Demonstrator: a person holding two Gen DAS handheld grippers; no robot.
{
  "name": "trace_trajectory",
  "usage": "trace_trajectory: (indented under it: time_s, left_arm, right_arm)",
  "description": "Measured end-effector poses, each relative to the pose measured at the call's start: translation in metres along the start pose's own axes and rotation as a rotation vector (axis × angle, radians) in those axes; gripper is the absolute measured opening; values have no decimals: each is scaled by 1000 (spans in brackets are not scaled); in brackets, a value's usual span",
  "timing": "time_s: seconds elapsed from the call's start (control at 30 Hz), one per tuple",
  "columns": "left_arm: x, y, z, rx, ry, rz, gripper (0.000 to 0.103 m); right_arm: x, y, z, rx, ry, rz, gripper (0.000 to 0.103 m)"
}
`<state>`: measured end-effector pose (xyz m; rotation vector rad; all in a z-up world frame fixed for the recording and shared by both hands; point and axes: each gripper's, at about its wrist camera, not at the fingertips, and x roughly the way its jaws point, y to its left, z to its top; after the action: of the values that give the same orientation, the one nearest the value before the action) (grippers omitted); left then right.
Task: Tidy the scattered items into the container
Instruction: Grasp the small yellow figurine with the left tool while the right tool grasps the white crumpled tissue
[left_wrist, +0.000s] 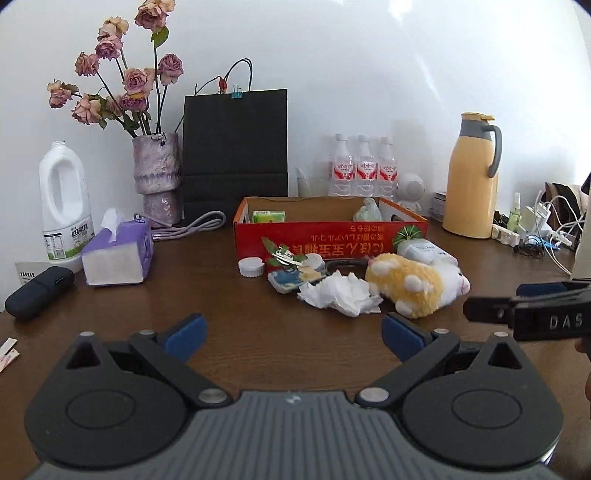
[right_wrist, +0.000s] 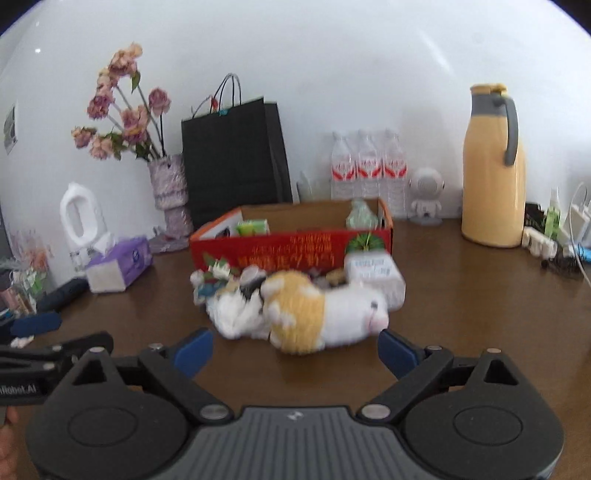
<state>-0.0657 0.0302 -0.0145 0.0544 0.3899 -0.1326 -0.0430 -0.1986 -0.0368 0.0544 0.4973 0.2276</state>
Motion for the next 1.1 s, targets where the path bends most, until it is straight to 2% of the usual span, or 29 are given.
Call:
trace_trajectory:
  time_s: [0.07,0.2,0.27,0.37,0.43,0.47,0.5,0.57,0.63,0.67,0.7,0.8,0.87,0.97,1.0,1.03,1.07,1.1]
  left_arm:
    - [7,0,2,24,1,8,103]
    - [36,17,15,-9,49,53,101]
    - [51,29,20,-25,65,67,96]
    - [75,45,30,-7,83,75,87]
    - [88,55,37,13,87,87,86]
    - [94,59,41,25,93,83,86]
    - [101,62,45,40,107,63,86]
    - [117,65,52,68,122,-11,87]
    - [136,61,58,91,138,-88,87]
    - [146,58,59,99,149,-99,87]
    - [157,53,61,108,163,-98,87]
    - [186,42,61,133,196,-112,86]
    - [201,36,58,130,237,-135,83]
    - [211,30,53,123,289,-84,75]
    - [211,28,50,115,294,-89,65]
    - [213,28,47,101,306,-103,47]
    - [213,28,46,81,314,-117,41]
    - [212,27,45,60,311,-123,29]
  right_arm:
    - [2,6,-5,-61,11,-10,90]
    - [15,12,11,-55,13,64,70]
    - [29,17,21,-56,17,114,69]
    - [66,41,30,-165,39,135,69]
    - [94,59,34,-251,65,129,64]
    - [107,66,37,-280,81,118,56]
    - [119,72,39,-304,92,105,46]
    - [136,80,40,-348,101,79,45]
    - [145,85,34,-398,120,62,37]
    - [148,85,30,-410,136,58,26]
    - [147,82,26,-409,138,60,21]
    - [137,71,23,-359,139,92,12]
    - [128,64,22,-326,151,110,12]
    - [112,54,18,-301,147,109,12]
    - [109,51,18,-279,145,111,12]
    - [106,48,17,-258,138,111,12]
    - [105,46,15,-244,131,108,12]
    - [105,46,14,-239,128,102,12]
